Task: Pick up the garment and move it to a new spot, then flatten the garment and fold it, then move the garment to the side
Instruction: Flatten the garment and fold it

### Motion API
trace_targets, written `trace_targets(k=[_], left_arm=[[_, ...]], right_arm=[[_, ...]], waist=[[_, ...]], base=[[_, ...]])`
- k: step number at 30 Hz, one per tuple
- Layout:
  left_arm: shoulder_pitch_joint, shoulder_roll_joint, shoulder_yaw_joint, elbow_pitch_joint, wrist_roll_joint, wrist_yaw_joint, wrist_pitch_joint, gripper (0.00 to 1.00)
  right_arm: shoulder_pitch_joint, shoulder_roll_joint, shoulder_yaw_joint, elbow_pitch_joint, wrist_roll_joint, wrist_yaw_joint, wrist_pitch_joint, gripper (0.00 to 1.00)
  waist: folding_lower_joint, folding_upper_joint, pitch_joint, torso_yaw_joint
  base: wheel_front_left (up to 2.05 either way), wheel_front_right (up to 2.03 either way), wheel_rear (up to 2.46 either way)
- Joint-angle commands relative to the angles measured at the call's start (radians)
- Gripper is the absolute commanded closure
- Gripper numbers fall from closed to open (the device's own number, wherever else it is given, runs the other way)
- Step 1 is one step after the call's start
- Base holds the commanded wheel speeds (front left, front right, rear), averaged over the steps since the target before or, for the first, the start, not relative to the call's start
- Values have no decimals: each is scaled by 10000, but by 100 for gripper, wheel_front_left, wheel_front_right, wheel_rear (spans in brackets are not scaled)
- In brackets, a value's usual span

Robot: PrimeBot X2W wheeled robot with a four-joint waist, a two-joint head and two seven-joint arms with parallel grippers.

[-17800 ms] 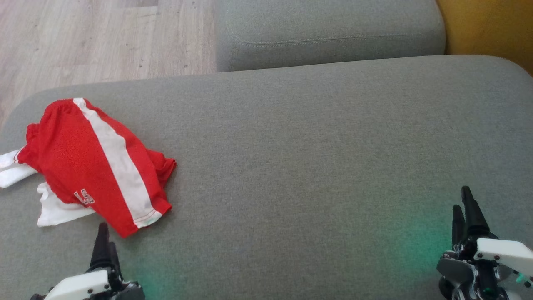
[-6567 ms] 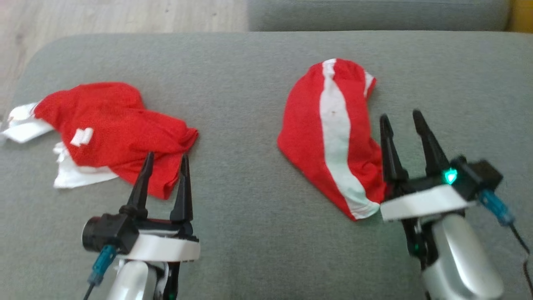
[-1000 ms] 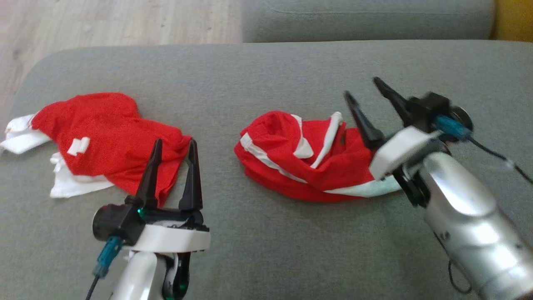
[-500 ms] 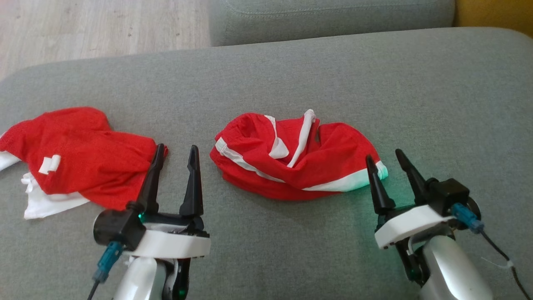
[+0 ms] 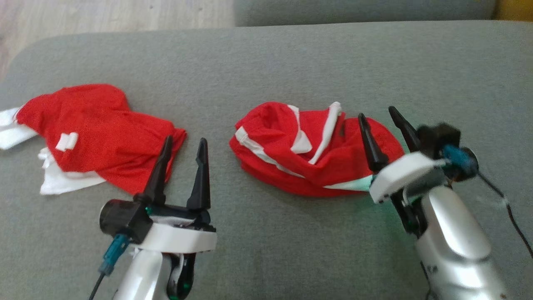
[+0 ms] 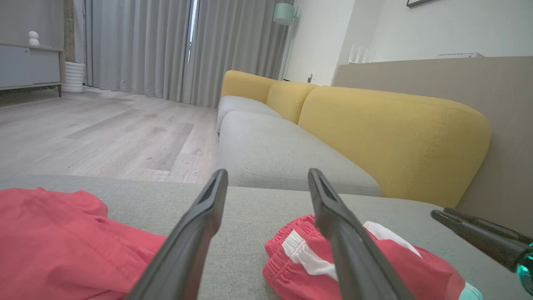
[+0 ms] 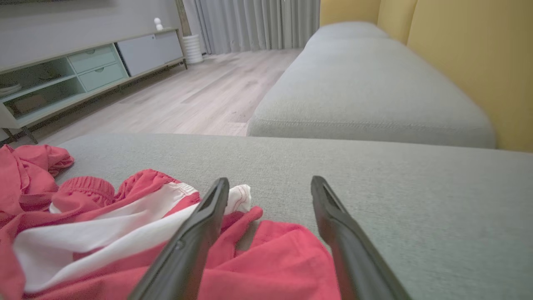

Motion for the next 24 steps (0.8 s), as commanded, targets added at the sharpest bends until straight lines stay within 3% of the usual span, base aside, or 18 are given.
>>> trace_targets(k=[1,7,17,18,19,24], left_arm=[[-471,24,165,-286,-16,-18,-51,0],[-612,24,-143,-235,-144,43,-51,0],[-693,24,-328,-192,-218,143,-51,0],[-697,24,-345,-194,-227,150,-51,0],[-700,24,-362,-197,-235,158,-51,0],[-676,24,-374,-205,-262,230,-51,0]], right_arm=[[-680,106,334,59,354,65,458,0],[-1930,-82,612,1420,1550,65,1649,0],[-2989,-265,1277,3195,2704,65,2536,0],[-3067,-284,1353,3319,2768,65,2523,40],[-3160,-325,1416,3397,2794,65,2413,100],[-3742,-557,1293,3696,3020,65,1595,100]], waist=[[-1,-1,155,251],[-1,-1,314,752],[-1,-1,398,1217],[-1,-1,401,1242],[-1,-1,405,1263],[-1,-1,350,1246]], base=[[0,0,0],[0,0,0],[0,0,0],[0,0,0],[0,0,0],[0,0,0]])
